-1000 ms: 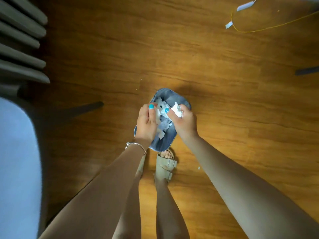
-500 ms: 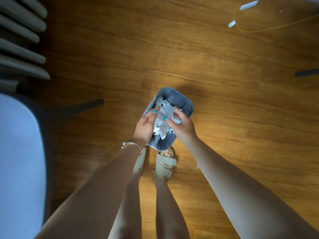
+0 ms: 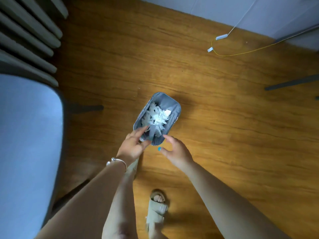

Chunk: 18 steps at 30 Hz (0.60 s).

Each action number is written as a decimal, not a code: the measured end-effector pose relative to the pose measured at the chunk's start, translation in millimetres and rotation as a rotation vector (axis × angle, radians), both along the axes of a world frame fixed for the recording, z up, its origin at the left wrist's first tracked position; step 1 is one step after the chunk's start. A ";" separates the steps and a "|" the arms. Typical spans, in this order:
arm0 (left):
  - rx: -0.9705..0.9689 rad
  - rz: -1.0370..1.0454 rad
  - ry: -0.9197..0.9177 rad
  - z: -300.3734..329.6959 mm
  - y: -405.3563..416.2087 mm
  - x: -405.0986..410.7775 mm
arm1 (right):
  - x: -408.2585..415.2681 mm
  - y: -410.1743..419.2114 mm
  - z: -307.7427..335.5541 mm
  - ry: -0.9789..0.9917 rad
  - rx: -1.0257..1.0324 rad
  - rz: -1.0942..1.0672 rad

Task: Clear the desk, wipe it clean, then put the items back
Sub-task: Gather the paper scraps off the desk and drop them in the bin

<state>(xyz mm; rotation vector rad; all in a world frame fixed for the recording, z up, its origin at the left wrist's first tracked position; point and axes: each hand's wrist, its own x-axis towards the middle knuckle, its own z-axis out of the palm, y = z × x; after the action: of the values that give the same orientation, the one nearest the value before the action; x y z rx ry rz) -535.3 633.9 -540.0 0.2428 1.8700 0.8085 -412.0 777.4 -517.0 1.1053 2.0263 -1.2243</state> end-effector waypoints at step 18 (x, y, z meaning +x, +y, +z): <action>-0.007 0.166 0.348 -253.9 -77.9 106.5 | 96.0 -87.2 -267.0 0.143 0.066 -0.437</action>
<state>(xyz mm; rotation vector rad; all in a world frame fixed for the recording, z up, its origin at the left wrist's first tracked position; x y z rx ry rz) -428.7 556.0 -793.9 0.2377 2.2418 0.9171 -315.9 690.2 -784.0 1.5934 2.0019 -1.4904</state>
